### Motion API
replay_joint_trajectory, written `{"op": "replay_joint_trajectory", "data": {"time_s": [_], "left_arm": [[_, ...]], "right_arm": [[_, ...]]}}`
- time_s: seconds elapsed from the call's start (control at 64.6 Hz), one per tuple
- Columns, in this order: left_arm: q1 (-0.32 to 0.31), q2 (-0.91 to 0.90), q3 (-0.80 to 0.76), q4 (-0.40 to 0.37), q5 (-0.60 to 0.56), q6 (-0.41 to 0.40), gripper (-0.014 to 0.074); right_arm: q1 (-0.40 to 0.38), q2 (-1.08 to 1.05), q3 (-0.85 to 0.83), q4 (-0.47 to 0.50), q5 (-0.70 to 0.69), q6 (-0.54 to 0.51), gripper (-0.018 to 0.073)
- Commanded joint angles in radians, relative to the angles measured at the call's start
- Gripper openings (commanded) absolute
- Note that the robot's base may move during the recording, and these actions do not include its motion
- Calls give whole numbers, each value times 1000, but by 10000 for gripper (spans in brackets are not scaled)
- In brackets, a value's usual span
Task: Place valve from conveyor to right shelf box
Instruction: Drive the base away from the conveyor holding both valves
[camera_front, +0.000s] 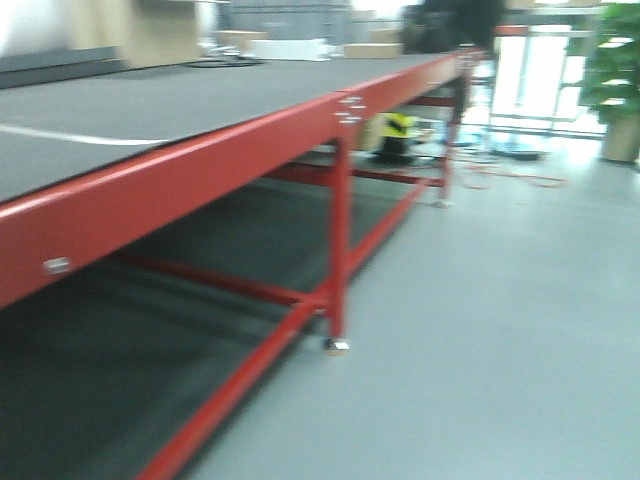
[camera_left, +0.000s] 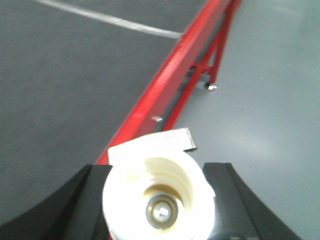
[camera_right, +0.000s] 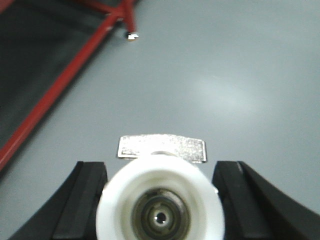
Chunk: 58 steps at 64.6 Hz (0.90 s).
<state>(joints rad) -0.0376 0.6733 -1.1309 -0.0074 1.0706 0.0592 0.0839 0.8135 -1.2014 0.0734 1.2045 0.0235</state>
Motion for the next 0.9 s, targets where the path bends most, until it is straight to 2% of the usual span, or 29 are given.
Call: {"op": "replay_joint_trajectory", "data": {"time_s": [0.0,0.882], "left_arm": [[2,-10,-6,-7,-44,2,-111],[2,-10,-6,-7,-44,2,-111]], "right_arm": [[-2,-8,-16,-11,-62,-7,-168],[-2,-8,-16,-11,-62,-7,-168]]}}
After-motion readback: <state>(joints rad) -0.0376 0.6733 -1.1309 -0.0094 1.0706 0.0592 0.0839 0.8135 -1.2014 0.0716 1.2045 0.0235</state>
